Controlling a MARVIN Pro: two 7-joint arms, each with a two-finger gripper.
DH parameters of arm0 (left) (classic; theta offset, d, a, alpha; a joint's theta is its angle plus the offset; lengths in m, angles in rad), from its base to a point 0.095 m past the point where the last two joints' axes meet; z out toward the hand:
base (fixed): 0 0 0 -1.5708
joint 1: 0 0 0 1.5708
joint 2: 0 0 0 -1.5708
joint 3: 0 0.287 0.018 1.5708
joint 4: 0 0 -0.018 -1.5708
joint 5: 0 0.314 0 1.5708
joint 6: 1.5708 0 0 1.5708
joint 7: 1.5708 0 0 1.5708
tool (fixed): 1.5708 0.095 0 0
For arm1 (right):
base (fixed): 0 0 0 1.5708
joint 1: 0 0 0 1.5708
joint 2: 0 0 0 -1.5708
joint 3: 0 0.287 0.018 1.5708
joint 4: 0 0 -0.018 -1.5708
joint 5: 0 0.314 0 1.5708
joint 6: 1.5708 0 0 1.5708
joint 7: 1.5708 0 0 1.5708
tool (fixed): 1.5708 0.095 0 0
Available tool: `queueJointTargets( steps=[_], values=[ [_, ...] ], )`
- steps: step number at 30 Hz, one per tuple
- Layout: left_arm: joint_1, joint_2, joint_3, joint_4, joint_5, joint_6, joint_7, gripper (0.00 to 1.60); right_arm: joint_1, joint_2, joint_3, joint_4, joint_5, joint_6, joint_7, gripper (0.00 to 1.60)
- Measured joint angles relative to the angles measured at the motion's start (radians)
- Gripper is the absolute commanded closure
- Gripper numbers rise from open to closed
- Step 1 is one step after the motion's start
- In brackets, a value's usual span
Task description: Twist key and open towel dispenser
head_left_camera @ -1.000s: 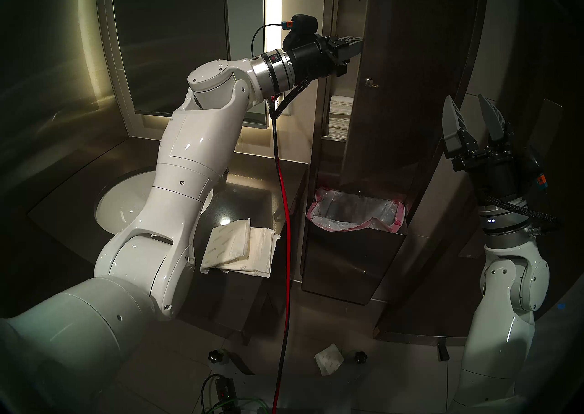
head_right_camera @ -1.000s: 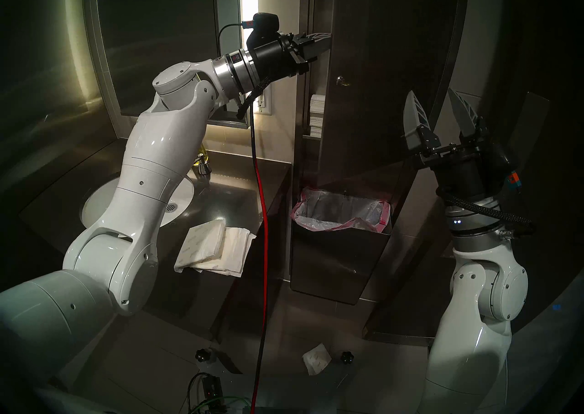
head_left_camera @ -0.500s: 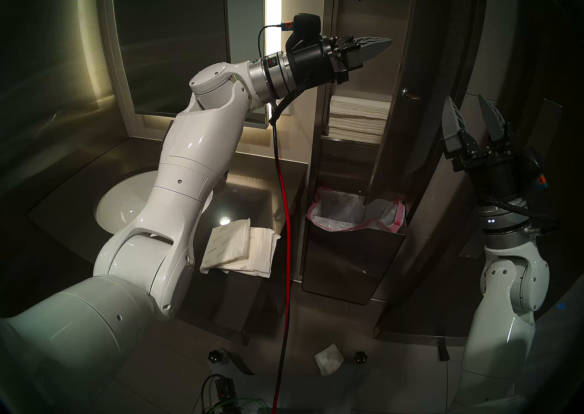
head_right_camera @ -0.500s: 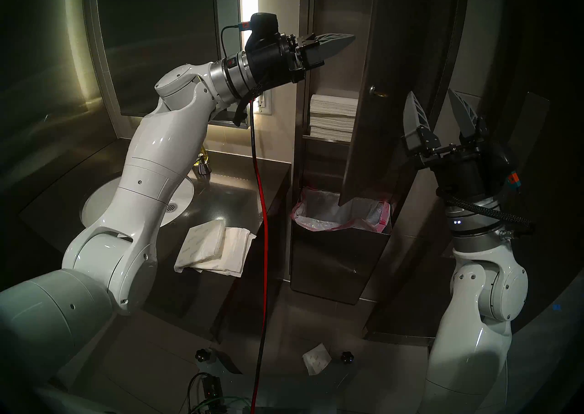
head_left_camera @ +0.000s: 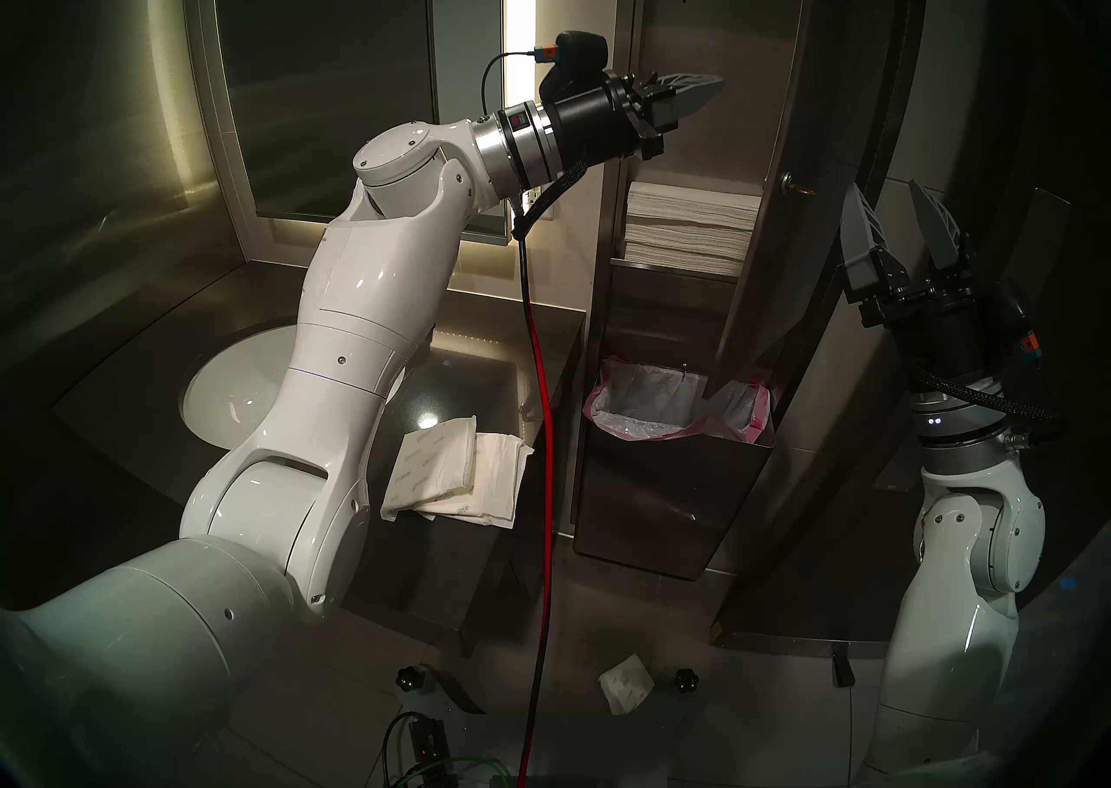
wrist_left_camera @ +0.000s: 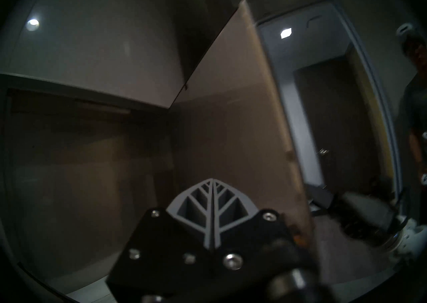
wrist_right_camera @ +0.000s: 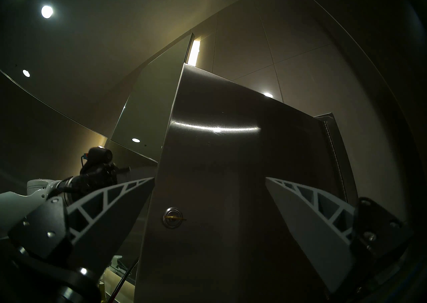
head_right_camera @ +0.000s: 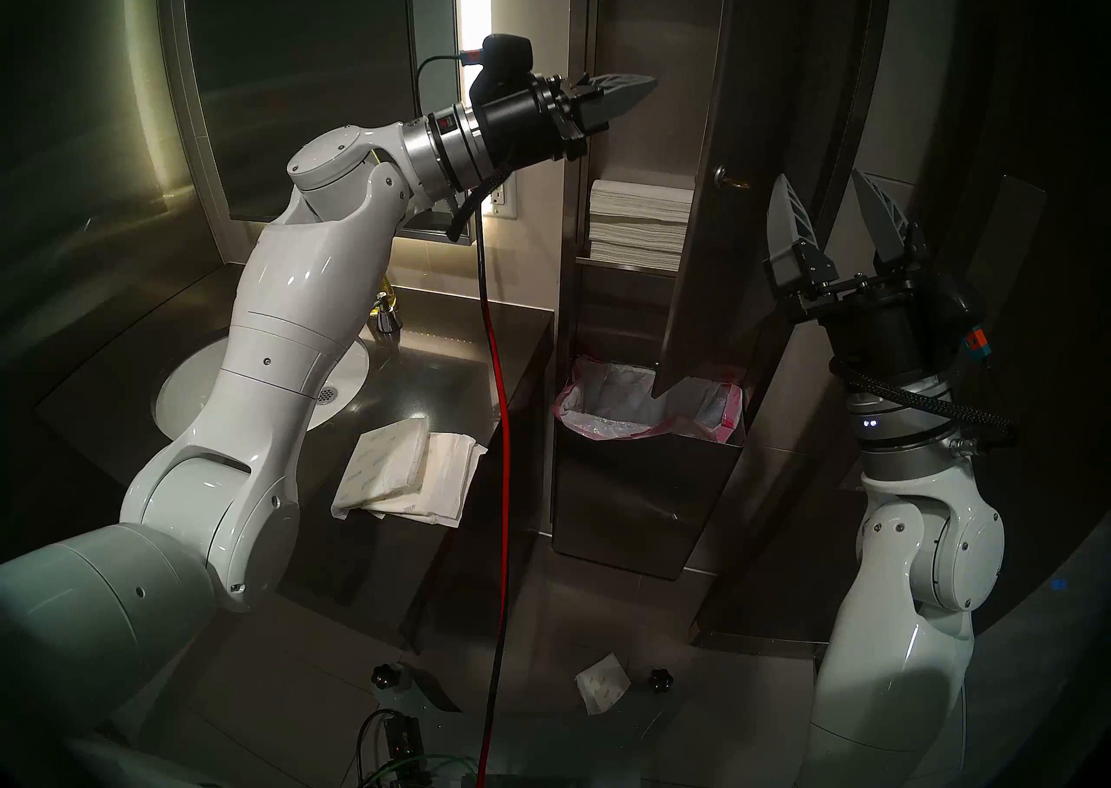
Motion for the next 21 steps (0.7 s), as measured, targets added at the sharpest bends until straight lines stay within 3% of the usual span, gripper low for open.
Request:
queueJointTargets(
  steps=[7,13,21],
  values=[
    [-0.002,0.013,0.011,-0.02,0.191,0.049,0.127,1.6,0.0,0.001,-0.001,0.001,0.001,-0.002,-0.001,0.0],
    [0.021,0.031,-0.004,-0.088,0.332,0.12,0.242,1.6,0.0,0.003,-0.002,0.001,0.002,-0.003,-0.002,0.0],
    [0.091,0.043,-0.027,-0.203,0.437,0.239,0.381,1.6,-0.001,0.004,-0.003,0.001,0.004,-0.005,-0.004,0.0]
  ],
)
